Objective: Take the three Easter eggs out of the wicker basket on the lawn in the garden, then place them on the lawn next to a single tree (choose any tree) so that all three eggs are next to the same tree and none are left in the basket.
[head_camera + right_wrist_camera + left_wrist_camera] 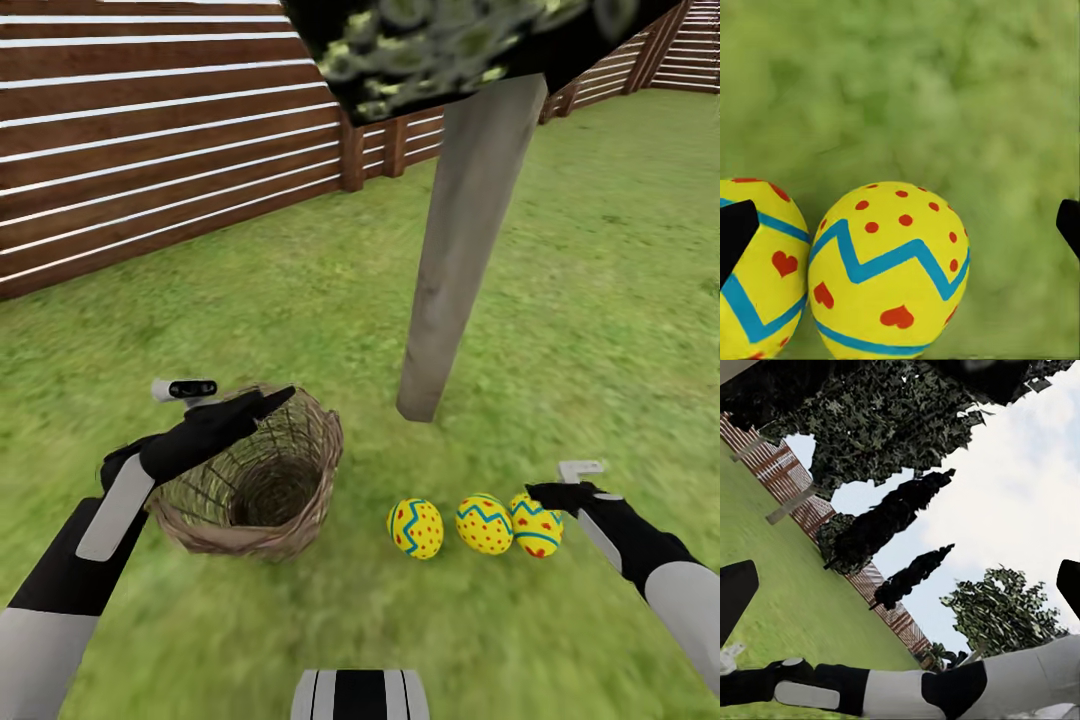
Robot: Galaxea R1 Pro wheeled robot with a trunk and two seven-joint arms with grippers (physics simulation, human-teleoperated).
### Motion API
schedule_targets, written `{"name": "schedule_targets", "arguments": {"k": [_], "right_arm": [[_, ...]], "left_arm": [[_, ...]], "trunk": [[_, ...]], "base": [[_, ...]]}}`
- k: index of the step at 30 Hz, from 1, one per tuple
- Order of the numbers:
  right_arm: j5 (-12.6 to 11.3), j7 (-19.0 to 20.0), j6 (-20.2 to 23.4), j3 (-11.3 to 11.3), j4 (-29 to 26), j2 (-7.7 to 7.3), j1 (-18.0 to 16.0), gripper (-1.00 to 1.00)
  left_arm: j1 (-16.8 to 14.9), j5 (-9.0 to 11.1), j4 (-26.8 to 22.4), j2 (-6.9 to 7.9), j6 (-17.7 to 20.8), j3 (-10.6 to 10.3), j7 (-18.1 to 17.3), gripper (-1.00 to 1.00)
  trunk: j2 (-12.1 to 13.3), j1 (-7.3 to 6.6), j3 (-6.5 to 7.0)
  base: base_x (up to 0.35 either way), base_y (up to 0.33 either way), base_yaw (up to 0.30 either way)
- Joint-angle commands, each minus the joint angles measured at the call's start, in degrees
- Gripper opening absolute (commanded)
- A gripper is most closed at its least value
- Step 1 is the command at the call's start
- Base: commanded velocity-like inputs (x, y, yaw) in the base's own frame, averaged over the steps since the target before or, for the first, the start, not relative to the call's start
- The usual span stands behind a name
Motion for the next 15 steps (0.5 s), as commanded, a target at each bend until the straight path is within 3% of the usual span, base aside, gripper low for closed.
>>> {"name": "schedule_targets", "arguments": {"k": [1, 2, 5, 9, 10, 13, 15], "right_arm": [[-0.2, 2.3, 0.3, 0.2, -0.1, -0.10, 0.0, 1.00], [-0.3, 4.9, 0.3, 0.2, -0.1, -0.21, 0.0, 1.00], [-0.4, 18.4, 0.4, 0.2, 0.4, -2.17, 0.0, 1.00], [-0.4, 23.2, 0.4, 0.1, 0.6, -2.66, 0.0, 1.00], [-0.4, 24.3, 0.4, 0.0, 0.6, -2.62, 0.1, 1.00], [-0.3, 28.0, 0.4, 0.0, 0.6, -2.54, 0.3, 1.00], [-0.2, 31.1, 0.4, 0.0, 0.7, -2.50, 0.4, 1.00]], "left_arm": [[0.0, -0.8, 0.1, 0.85, 0.4, -0.1, 0.0, 1.00], [0.0, -1.7, 0.2, 1.61, 0.5, -0.1, 0.0, 1.00], [0.0, -2.6, 0.4, 4.58, 0.6, -0.3, 0.1, 1.00], [0.1, -2.9, 0.5, 6.41, 0.6, -0.5, 0.1, 1.00], [0.1, -4.0, 0.5, 7.59, 0.6, -0.5, 0.1, 1.00], [0.1, -7.0, 1.7, 9.21, 0.6, -0.5, -0.1, 1.00], [0.1, -8.1, 3.0, 10.03, 0.6, -0.5, -0.2, 1.00]], "trunk": [[0.0, -0.07, 0.19], [0.0, -0.09, 0.41], [0.1, -0.17, 1.08], [0.1, -0.27, 1.96], [0.1, -0.30, 2.19], [0.2, -0.38, 2.85], [0.2, -0.43, 3.29]], "base": [[-0.335, 0.000, 0.000], [-0.335, 0.000, 0.000], [-0.335, 0.000, 0.000], [-0.334, 0.000, 0.000], [-0.334, 0.000, 0.000], [-0.331, 0.000, 0.000], [-0.221, 0.000, 0.000]]}}
